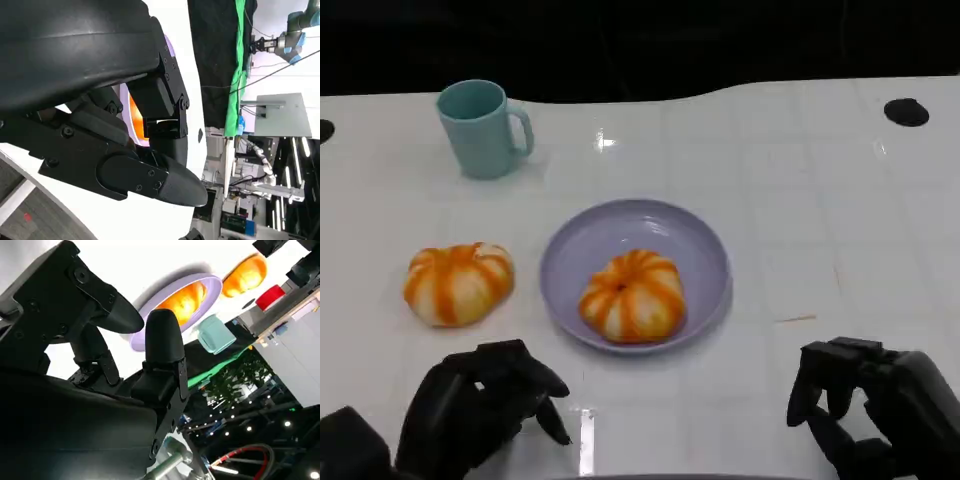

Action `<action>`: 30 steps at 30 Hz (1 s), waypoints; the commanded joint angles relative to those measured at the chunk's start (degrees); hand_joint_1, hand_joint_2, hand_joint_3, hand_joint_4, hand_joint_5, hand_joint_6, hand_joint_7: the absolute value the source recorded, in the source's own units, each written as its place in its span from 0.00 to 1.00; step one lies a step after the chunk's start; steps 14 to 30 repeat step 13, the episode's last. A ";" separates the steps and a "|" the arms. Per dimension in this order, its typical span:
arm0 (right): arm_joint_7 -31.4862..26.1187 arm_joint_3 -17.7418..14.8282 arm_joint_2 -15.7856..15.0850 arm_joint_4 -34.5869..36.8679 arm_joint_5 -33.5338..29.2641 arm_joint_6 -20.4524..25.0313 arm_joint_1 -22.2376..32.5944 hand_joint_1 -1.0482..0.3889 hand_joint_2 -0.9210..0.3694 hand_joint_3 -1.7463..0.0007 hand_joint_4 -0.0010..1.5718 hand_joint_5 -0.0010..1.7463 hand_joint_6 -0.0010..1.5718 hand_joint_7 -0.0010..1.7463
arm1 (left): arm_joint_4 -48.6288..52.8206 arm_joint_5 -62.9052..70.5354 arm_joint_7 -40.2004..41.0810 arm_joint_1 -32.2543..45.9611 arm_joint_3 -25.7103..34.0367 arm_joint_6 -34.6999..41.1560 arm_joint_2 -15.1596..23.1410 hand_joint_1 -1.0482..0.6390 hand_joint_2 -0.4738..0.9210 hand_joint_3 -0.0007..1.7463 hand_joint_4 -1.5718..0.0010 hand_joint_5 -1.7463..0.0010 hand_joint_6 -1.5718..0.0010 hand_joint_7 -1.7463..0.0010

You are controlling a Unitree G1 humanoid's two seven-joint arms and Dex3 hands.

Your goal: Grasp the bread from the table and place it into the plate.

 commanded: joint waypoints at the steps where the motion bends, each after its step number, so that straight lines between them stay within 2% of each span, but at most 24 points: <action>1: -1.45 0.03 -1.09 1.20 -0.81 -0.84 -0.67 0.64 0.57 0.12 0.57 1.00 0.48 0.91 | 0.86 0.32 -0.31 -0.15 0.28 -0.78 0.96 0.07 1.00 0.05 0.31 0.27 0.28 0.53; 30: -2.86 0.31 -1.15 2.68 -1.56 -1.94 -1.46 0.65 0.59 0.10 0.57 1.00 0.49 0.90 | 1.66 -0.38 -0.45 -0.49 0.63 -0.45 0.88 0.08 1.00 0.05 0.30 0.28 0.27 0.54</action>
